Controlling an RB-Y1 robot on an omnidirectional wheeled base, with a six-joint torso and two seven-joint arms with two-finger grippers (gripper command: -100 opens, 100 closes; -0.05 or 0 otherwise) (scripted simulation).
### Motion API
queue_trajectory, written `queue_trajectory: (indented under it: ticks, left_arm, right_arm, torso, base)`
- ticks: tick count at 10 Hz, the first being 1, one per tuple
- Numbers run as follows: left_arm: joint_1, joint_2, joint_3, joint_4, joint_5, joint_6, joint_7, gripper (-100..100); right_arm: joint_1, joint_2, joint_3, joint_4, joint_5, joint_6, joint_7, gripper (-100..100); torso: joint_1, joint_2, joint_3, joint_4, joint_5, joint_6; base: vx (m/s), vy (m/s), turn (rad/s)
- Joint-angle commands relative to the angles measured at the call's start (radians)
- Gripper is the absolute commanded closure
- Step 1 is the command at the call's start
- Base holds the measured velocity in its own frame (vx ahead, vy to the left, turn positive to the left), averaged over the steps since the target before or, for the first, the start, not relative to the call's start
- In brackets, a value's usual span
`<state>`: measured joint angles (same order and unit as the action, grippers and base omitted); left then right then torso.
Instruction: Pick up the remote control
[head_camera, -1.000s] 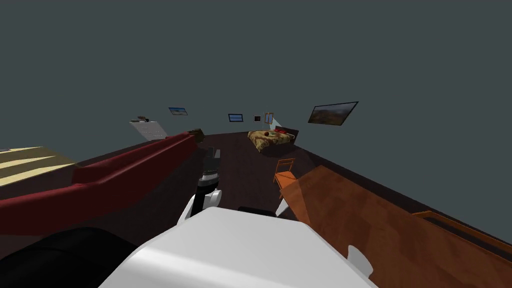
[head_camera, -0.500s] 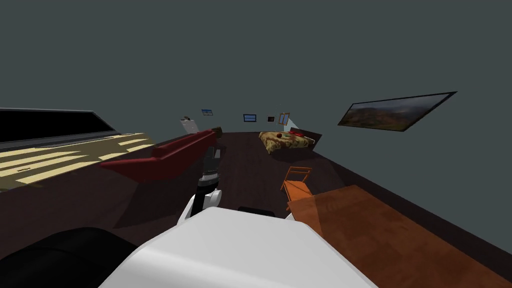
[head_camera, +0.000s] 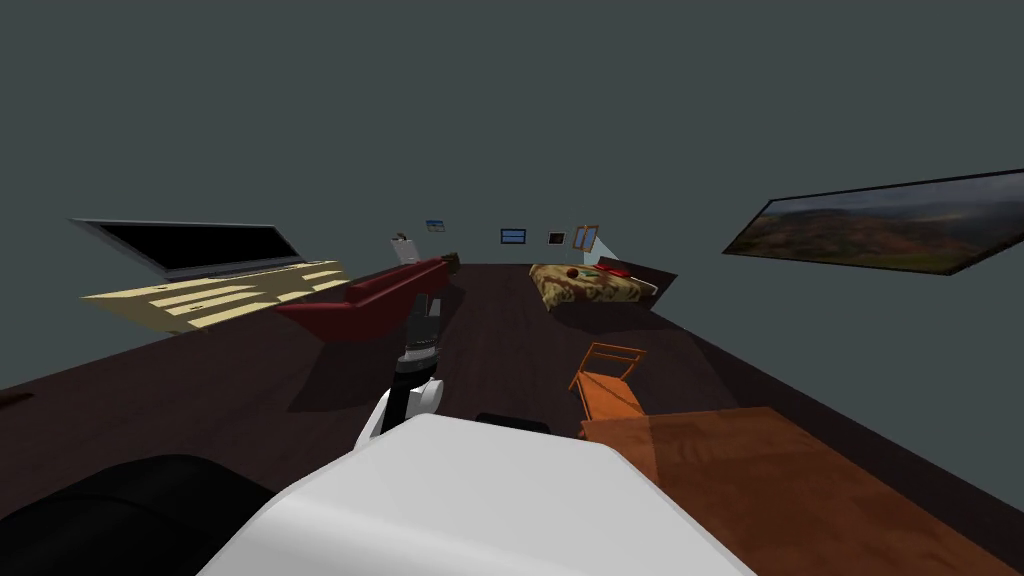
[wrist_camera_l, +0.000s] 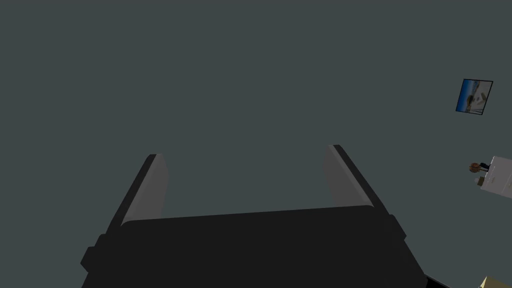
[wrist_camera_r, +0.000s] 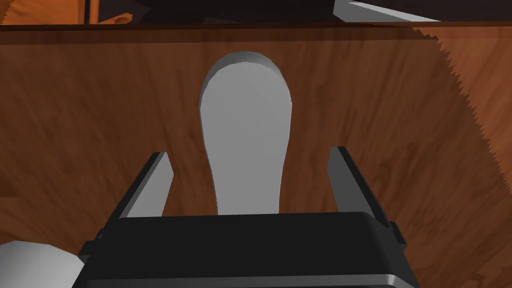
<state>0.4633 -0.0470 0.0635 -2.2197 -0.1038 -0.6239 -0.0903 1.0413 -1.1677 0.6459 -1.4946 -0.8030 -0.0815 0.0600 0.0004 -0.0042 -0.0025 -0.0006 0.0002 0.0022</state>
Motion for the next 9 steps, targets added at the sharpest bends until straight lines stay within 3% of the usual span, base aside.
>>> queue_trajectory:
  ticks: [1, 3, 4, 5, 9]
  left_arm:
    - [0.0, 0.0, 0.0, 0.0, 0.0, 0.0, 0.0, 0]
    - [0.0, 0.0, 0.0, 0.0, 0.0, 0.0, 0.0, 0]
    - [0.0, 0.0, 0.0, 0.0, 0.0, 0.0, 0.0, 0]
    - [0.0, 0.0, 0.0, 0.0, 0.0, 0.0, 0.0, 0]
    - [0.0, 0.0, 0.0, 0.0, 0.0, 0.0, 0.0, 0]
  right_arm:
    - [-0.012, -0.008, 0.022, 0.038, -0.031, 0.022, 0.003, -100]
    - [-0.036, -0.007, 0.041, 0.054, -0.036, 0.023, -0.005, -100]
    - [-0.038, -0.006, 0.043, 0.057, -0.037, 0.025, -0.005, 0]
    - [-0.067, -0.001, 0.055, 0.066, -0.03, 0.038, -0.01, -100]
    - [-0.153, 0.017, 0.092, 0.094, -0.01, 0.076, -0.025, -100]
  torso:
    - [0.0, 0.0, 0.0, 0.0, 0.0, 0.0]
    - [-0.002, 0.001, 0.0, 0.0, -0.001, 0.0]
    - [0.0, 0.001, 0.001, 0.0, 0.0, 0.001]
    - [0.002, 0.001, 0.001, 0.0, 0.0, 0.001]
    - [0.003, 0.003, 0.002, 0.001, 0.0, 0.001]
  base:
    - [0.017, -0.058, 0.304]
    - [0.003, -0.056, 0.189]
    - [0.001, -0.008, -0.009]
    - [-0.01, -0.011, -0.06]
    - [-0.023, -0.016, -0.067]
